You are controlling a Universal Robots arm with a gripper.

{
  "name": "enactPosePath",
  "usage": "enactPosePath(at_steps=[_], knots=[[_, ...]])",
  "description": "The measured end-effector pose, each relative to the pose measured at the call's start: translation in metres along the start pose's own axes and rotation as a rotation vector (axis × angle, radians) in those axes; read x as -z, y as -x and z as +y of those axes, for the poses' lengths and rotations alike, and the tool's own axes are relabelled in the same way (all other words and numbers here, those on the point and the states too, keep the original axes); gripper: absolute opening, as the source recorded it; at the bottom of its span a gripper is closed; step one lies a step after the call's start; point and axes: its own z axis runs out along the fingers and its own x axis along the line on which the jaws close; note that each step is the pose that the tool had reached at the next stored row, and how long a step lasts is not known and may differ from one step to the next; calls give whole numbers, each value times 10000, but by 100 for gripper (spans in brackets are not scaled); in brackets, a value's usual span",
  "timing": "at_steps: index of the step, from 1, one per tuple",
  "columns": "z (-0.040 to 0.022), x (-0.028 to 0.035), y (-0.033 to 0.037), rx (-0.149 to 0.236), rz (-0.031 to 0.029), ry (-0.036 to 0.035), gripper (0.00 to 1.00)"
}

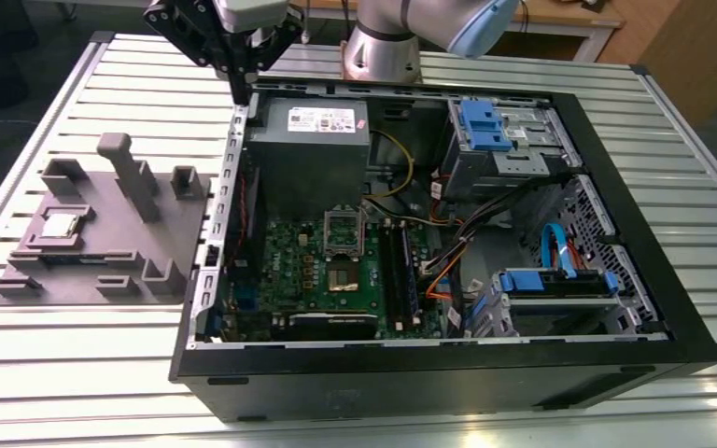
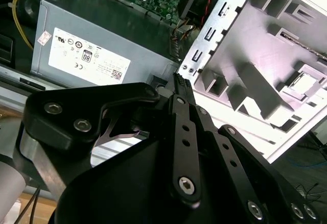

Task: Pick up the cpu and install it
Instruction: 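Reach for the cpu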

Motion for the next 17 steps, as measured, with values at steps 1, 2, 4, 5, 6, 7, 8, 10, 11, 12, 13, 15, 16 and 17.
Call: enactPosePath(at_steps=[1,2,4,5,6,7,8,10,11,12,13,15,16,17], knots=[[0,0,-4,-1,0,0,10],[-1,0,-7,0,0,0,10],[-1,-1,-14,-1,1,0,10],[-1,-2,-17,0,1,0,10],[-2,-2,-20,0,2,0,10],[-2,-2,-23,0,2,-1,10],[-2,-3,-27,0,2,-1,10],[-3,-3,-33,0,3,0,10],[-3,-4,-37,0,3,0,10],[-3,-4,-40,0,3,0,10],[-3,-4,-44,-1,3,0,10],[-4,-5,-51,0,4,-1,10],[-5,-5,-54,0,4,0,10],[-5,-5,-57,0,4,-1,10]])
